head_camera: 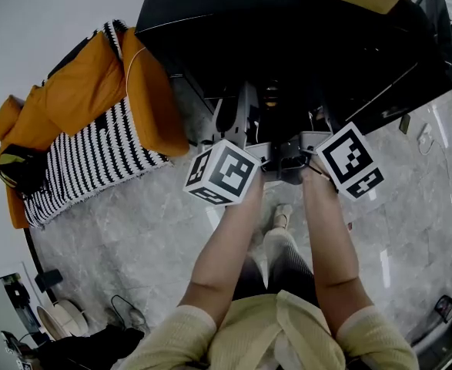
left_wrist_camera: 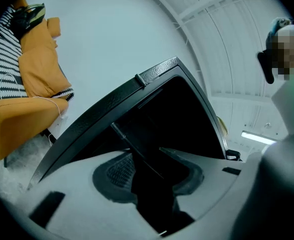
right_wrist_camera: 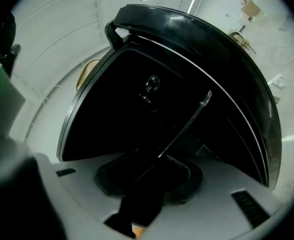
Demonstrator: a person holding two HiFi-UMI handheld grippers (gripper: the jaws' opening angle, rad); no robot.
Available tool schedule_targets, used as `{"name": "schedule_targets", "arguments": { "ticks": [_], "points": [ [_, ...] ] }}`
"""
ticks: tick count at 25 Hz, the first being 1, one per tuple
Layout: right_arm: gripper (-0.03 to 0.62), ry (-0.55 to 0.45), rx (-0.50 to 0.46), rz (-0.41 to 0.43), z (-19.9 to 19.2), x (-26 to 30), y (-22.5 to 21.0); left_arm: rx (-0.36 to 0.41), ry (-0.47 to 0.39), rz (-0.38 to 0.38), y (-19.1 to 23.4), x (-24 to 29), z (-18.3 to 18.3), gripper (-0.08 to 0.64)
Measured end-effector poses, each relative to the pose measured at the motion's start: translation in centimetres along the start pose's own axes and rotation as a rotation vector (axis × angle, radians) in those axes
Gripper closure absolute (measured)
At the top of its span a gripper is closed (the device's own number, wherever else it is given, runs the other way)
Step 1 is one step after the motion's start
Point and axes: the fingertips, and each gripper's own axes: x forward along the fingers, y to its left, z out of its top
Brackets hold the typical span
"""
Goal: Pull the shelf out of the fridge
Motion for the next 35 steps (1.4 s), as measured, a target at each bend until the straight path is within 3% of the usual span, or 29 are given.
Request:
{"name": "schedule_targets", "arguments": {
  "ticks": [12,26,35],
  "points": [
    [0.468,0.003,0.018,-0.003,-0.2,-0.8,-0.1,-0.086,0.015,-0.025,0.2,-0.3,0.2,0.419],
    [0.462,0.025,-0.025,0.009,-0.2,-0.4,-0.1,-0.086,0.021,-0.006,1.2,0.6,0.3,0.43],
    [0.466,0.022,0.016,0.007,-0.1,-0.6,-0.2,-0.124,0.028,-0.008,0.6,0.5,0.2,0.443]
  ]
}}
